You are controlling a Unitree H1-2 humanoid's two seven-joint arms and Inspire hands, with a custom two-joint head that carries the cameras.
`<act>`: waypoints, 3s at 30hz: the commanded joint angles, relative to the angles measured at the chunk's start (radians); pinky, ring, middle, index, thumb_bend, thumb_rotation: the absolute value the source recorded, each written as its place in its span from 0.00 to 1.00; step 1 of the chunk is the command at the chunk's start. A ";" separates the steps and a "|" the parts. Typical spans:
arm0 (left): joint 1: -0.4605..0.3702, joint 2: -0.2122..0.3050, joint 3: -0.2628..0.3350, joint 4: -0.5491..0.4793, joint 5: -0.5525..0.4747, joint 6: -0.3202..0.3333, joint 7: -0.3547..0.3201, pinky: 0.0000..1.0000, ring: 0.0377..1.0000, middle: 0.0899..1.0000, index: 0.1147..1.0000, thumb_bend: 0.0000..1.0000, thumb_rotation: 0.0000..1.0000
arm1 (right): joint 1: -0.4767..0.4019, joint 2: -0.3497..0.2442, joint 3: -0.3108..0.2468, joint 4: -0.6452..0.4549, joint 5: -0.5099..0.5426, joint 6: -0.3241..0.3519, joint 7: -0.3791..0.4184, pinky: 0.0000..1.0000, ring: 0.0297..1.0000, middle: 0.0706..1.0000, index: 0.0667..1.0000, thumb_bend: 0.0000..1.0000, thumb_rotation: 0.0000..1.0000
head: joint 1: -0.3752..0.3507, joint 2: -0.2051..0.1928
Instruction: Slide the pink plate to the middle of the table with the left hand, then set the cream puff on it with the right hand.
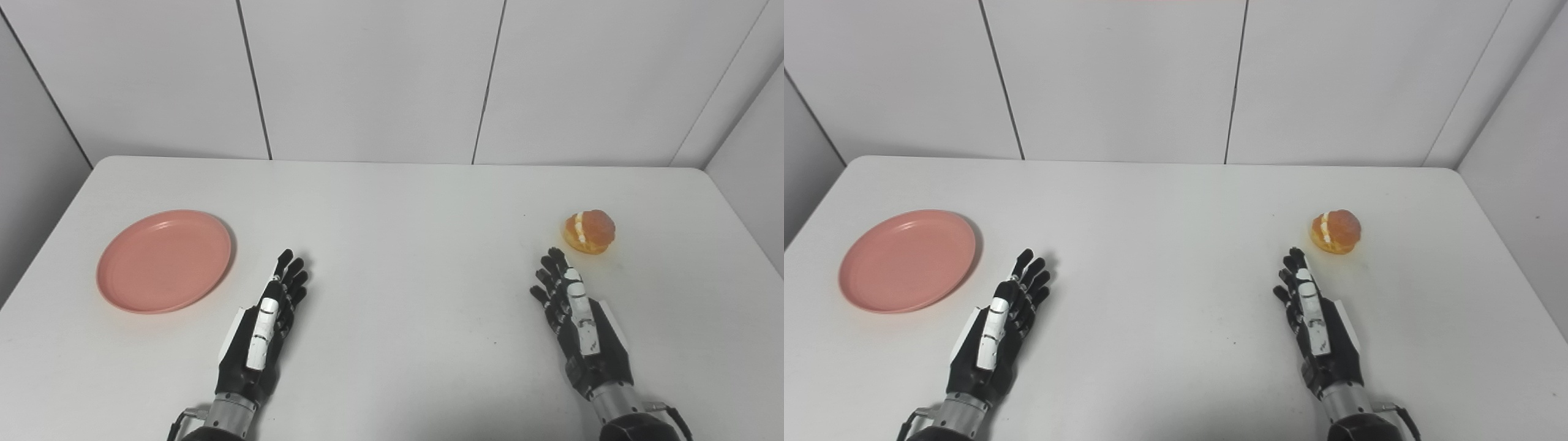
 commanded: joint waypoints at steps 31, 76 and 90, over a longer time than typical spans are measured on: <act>0.022 -0.012 -0.006 0.065 -0.001 -0.004 -0.004 1.00 0.99 1.00 0.99 0.51 1.00 | -0.012 -0.003 -0.009 0.012 0.019 -0.039 0.009 1.00 1.00 1.00 1.00 0.38 1.00 | 0.048 -0.021; 0.018 -0.108 -0.033 0.105 0.088 -0.030 0.057 0.97 0.96 0.97 0.97 0.50 1.00 | 0.004 -0.038 -0.020 0.010 0.053 -0.080 0.053 1.00 1.00 1.00 1.00 0.23 1.00 | 0.342 -0.154; 0.001 -0.070 -0.023 0.027 0.088 -0.031 0.039 0.99 0.97 0.98 0.97 0.52 1.00 | 0.005 -0.027 -0.007 0.000 0.053 -0.074 0.038 1.00 1.00 1.00 1.00 0.23 1.00 | 0.338 -0.156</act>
